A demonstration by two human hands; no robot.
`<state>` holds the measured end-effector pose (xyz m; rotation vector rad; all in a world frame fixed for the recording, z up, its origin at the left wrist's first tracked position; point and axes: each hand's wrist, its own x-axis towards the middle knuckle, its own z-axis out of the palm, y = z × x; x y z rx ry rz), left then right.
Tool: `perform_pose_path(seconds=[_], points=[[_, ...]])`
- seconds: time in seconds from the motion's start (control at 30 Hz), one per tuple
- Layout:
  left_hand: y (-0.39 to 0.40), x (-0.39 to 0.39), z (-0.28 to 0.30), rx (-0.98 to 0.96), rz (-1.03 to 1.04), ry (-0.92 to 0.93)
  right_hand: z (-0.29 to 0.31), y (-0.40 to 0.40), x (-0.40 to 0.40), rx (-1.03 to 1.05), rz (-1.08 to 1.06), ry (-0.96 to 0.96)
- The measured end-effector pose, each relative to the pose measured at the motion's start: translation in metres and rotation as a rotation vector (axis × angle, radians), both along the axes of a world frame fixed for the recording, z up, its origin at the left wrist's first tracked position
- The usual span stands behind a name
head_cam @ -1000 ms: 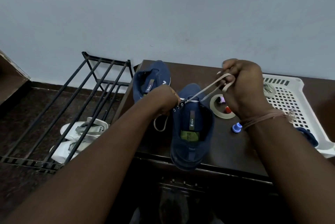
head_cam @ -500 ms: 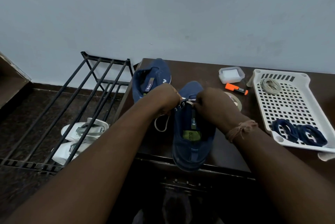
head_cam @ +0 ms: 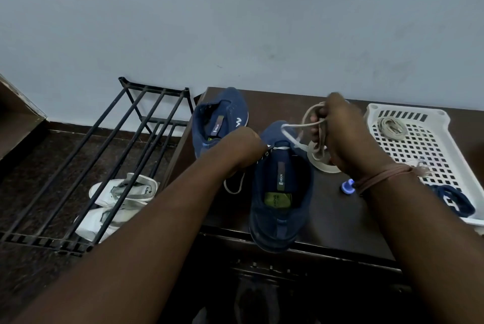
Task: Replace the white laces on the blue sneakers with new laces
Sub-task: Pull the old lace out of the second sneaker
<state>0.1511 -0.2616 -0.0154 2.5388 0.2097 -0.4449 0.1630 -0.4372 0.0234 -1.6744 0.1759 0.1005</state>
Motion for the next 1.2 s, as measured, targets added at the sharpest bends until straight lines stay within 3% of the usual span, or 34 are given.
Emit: perform_pose_path(seconds=[0.03,0.07,0.2,0.3,0.5,0.7,0.73,0.8,0.9,0.97,1.1,1.2], points=[[-0.005,-0.003,0.003,-0.041,0.004,-0.012,0.001,-0.005,0.001,0.148,-0.062,0.046],[-0.009,-0.005,0.004,-0.053,-0.002,-0.017,0.001,-0.010,0.002,0.156,-0.083,0.043],[-0.023,-0.017,-0.015,0.087,-0.025,-0.158,-0.023,-0.021,0.006,-0.669,0.092,-0.120],[-0.030,-0.025,-0.028,0.167,-0.085,-0.232,-0.045,-0.013,0.004,-0.954,0.316,-0.016],[-0.033,-0.030,-0.029,0.237,-0.141,-0.280,-0.045,-0.006,0.005,-0.824,0.271,-0.082],[-0.030,-0.028,-0.030,0.222,-0.145,-0.260,0.001,-0.009,0.008,0.154,-0.054,-0.182],[-0.030,-0.028,-0.029,0.218,-0.148,-0.259,0.002,-0.012,0.009,0.132,-0.077,-0.177],[-0.031,-0.026,-0.029,0.204,-0.126,-0.240,-0.006,-0.015,0.007,-0.196,-0.029,-0.157],[-0.030,-0.024,-0.030,0.177,-0.097,-0.224,-0.027,-0.014,-0.001,-0.626,0.187,-0.003],[-0.030,-0.023,-0.029,0.176,-0.105,-0.234,-0.041,-0.012,0.000,-0.783,0.279,0.084],[-0.030,-0.024,-0.028,0.173,-0.106,-0.247,-0.042,-0.009,0.007,-0.709,0.262,-0.017],[-0.030,-0.023,-0.029,0.151,-0.078,-0.243,-0.022,-0.005,0.009,-0.193,0.099,-0.120]])
